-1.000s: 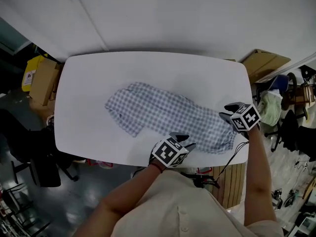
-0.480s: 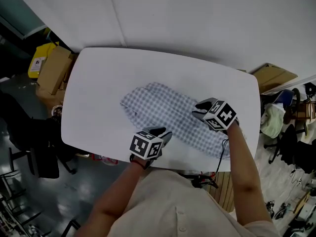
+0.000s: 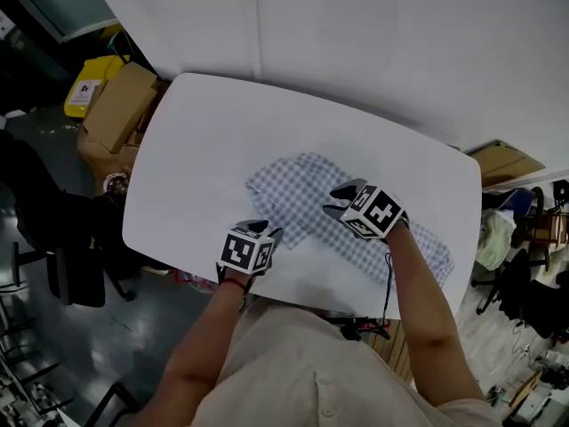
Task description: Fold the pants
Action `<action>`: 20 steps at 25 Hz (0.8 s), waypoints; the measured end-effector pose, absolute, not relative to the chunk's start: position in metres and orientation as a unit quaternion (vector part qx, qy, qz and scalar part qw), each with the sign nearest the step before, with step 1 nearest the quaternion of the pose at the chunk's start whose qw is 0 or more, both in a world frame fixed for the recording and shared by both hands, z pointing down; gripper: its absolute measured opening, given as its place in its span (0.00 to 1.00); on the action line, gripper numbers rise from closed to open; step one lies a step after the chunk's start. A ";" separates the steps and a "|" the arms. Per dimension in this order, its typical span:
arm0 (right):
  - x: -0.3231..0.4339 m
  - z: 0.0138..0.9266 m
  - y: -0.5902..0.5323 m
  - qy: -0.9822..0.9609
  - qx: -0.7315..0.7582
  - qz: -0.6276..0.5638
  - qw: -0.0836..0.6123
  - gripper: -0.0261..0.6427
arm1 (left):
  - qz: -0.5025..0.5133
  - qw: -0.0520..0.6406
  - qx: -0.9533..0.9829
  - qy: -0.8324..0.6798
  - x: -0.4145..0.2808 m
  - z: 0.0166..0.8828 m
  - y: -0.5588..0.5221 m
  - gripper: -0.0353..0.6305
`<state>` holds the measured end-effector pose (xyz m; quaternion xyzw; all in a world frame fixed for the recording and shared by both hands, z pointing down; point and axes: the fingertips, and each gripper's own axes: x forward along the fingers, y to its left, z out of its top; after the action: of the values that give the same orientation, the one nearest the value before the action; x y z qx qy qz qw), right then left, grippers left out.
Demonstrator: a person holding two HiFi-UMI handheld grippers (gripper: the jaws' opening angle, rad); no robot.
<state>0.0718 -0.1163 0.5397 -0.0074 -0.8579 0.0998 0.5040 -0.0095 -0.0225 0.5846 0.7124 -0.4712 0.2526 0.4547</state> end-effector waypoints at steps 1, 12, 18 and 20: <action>0.065 0.540 -0.116 -0.857 -0.010 0.093 0.506 0.27 | 0.257 0.458 0.705 -0.476 -0.015 0.589 -0.021 0.28; 0.016 0.544 -0.100 -0.859 -0.022 0.073 0.506 0.28 | 0.262 0.516 0.589 -0.563 -0.059 0.622 -0.030 0.39; 0.027 0.545 -0.104 -0.861 -0.005 0.086 0.502 0.28 | 0.325 0.478 0.549 -0.603 -0.057 0.626 -0.031 0.39; 0.032 0.545 -0.106 -0.861 -0.001 0.089 0.501 0.28 | 0.333 0.465 0.543 -0.615 -0.056 0.626 -0.033 0.39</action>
<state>0.0319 -0.1055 0.5451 -0.0012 -0.8608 0.0886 0.5011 -0.0560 -0.0335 0.6265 0.5429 -0.6147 0.3331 0.4652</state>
